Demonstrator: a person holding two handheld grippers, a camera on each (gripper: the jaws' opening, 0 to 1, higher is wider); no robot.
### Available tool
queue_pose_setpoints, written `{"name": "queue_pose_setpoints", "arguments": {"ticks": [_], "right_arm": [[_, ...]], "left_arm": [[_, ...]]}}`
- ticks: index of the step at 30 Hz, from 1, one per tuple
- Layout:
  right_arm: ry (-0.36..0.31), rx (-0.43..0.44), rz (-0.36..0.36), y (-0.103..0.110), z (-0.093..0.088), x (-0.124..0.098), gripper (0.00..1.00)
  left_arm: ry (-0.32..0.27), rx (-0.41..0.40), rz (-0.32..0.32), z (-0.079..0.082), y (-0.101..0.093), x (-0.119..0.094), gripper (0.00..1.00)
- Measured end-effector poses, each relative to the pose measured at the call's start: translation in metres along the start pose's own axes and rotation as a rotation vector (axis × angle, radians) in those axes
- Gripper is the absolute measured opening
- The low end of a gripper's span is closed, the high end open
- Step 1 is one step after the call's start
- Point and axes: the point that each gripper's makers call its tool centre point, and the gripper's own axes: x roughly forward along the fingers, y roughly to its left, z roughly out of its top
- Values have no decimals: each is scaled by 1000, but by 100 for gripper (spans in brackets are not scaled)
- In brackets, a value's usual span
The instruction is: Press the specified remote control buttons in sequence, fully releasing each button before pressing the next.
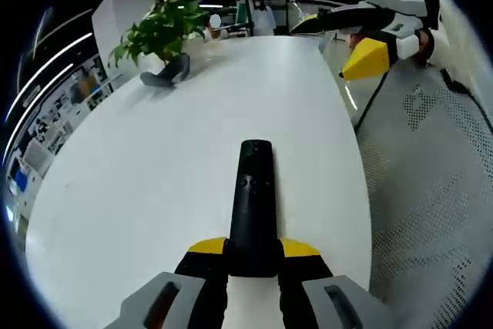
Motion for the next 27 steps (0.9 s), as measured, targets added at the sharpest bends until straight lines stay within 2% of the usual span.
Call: {"name": "queue_pose_setpoints", "arguments": {"ticks": [7, 17, 27], "right_arm": [[27, -13, 7, 1, -5, 1, 89], [60, -14, 1, 0, -11, 3, 88], [70, -5, 1, -1, -13, 3, 87]], "left_arm": [[35, 47, 8, 5, 39, 2, 23], [82, 153, 13, 18, 98, 9, 23], [104, 201, -11, 28, 142, 26, 23]]}}
